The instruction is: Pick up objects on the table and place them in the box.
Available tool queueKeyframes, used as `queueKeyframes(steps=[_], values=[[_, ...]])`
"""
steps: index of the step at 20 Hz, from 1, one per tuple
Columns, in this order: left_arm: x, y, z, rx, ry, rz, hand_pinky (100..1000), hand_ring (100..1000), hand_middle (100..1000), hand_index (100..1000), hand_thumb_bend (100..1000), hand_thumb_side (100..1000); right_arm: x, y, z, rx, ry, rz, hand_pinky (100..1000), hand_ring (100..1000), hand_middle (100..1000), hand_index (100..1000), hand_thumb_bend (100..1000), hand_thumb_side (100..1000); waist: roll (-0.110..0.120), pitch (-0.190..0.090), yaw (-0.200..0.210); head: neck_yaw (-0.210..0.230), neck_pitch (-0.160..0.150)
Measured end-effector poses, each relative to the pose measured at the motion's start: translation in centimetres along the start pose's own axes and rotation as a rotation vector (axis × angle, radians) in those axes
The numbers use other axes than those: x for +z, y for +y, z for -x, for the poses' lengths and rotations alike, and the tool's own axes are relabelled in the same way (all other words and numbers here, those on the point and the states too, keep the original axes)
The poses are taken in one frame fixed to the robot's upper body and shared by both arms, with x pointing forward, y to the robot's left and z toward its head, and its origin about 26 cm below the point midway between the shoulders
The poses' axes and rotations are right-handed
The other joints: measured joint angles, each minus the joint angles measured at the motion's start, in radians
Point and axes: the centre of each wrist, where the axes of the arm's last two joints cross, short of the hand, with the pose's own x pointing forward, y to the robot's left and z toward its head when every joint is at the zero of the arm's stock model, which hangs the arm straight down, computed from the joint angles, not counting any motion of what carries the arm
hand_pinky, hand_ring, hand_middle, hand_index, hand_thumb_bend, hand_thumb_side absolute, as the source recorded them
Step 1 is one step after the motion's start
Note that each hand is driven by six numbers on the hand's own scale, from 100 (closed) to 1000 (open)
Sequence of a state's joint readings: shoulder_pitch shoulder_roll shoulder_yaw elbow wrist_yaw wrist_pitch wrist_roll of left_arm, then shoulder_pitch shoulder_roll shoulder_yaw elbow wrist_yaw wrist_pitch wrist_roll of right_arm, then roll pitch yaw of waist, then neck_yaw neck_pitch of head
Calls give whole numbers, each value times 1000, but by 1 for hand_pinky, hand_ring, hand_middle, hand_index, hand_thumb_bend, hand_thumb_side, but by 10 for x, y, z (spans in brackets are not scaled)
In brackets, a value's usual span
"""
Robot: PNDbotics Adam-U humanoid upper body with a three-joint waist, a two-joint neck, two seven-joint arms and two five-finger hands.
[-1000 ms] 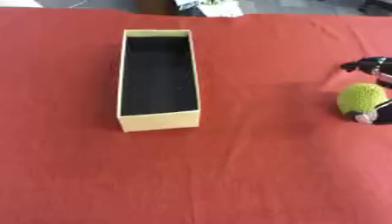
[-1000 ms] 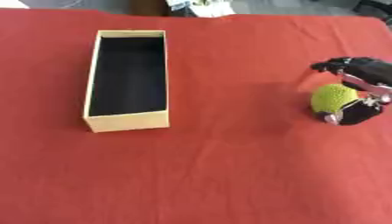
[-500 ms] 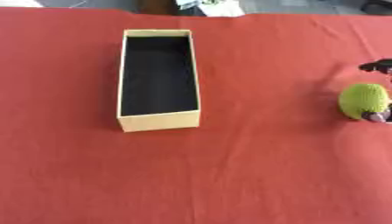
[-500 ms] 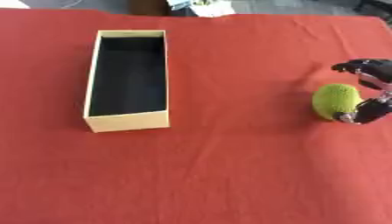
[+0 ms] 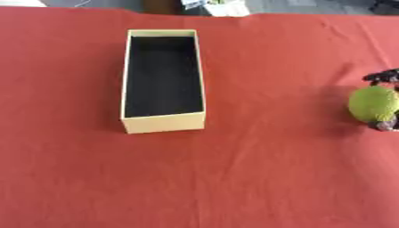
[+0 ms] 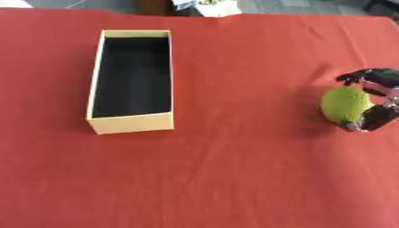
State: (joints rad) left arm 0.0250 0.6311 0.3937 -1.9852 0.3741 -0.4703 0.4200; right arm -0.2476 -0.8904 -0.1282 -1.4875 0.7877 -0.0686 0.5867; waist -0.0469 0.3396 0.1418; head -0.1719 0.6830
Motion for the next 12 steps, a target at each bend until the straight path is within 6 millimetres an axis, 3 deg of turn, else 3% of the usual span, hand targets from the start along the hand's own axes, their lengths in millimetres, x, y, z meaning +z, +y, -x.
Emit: queueKeyframes(steps=[2, 6, 7, 12], values=[[2, -1, 1, 3, 6, -2, 554, 608, 684, 675, 149, 692, -2, 1, 0, -13, 10, 19, 904, 816, 648, 851, 265, 100, 1, 1, 1, -2, 0], [2, -1, 1, 3, 7, 1, 555, 609, 684, 675, 148, 691, -5, 4, 1, -38, 43, 71, 850, 735, 575, 770, 176, 110, 1, 2, 1, -8, 0], [2, -1, 1, 3, 7, 1, 555, 609, 684, 676, 148, 691, -5, 4, 1, -42, 48, 85, 827, 711, 544, 736, 102, 136, 1, 2, 1, -8, 0], [2, -1, 1, 3, 6, 2, 555, 609, 685, 676, 149, 691, -3, 3, -4, -66, 27, 156, 764, 656, 482, 642, 100, 214, 3, 2, -3, -8, 0]])
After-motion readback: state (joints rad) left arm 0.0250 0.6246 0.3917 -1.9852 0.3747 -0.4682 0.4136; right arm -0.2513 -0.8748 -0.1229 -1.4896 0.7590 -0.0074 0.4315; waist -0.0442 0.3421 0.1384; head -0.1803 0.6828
